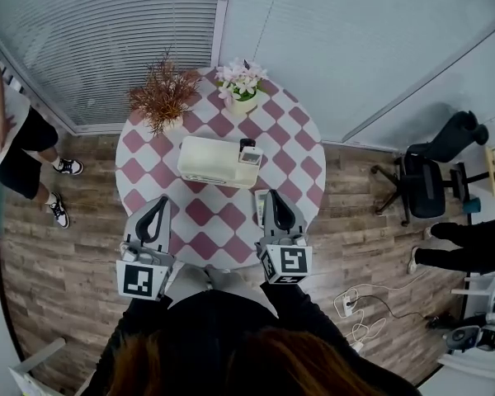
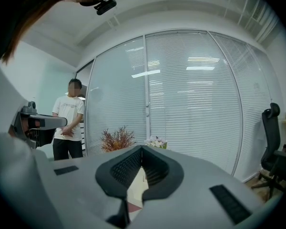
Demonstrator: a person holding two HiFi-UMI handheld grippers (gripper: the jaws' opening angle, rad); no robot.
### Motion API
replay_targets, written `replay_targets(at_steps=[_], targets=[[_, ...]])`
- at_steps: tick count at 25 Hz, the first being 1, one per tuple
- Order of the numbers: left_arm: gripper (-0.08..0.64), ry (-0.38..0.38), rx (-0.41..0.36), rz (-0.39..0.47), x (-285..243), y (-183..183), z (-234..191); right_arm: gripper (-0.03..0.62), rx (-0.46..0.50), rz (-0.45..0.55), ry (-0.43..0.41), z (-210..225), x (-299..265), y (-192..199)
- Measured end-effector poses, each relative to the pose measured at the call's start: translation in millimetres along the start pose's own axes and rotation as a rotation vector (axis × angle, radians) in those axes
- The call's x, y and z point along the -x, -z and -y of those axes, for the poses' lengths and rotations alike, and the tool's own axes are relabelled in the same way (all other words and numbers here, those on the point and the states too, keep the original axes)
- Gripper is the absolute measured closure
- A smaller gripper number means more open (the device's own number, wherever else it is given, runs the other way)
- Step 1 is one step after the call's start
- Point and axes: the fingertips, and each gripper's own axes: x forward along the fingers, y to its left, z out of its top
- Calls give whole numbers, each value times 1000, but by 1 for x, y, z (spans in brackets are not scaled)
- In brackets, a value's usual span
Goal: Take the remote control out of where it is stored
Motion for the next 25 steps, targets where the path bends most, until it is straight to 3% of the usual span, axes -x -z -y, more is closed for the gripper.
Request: replay_targets(at_steps=[7,18,25], targets=[[554,-22,13,-3,1,4,-8,578,5,0,-20,-10,-9,-5],[554,-38,26,1,12,4,-14,571,-40,-100,22,-5,-59,38],[554,-43,28,-1,14,5,-16,466,-32,-141,30,-8,-82,52]])
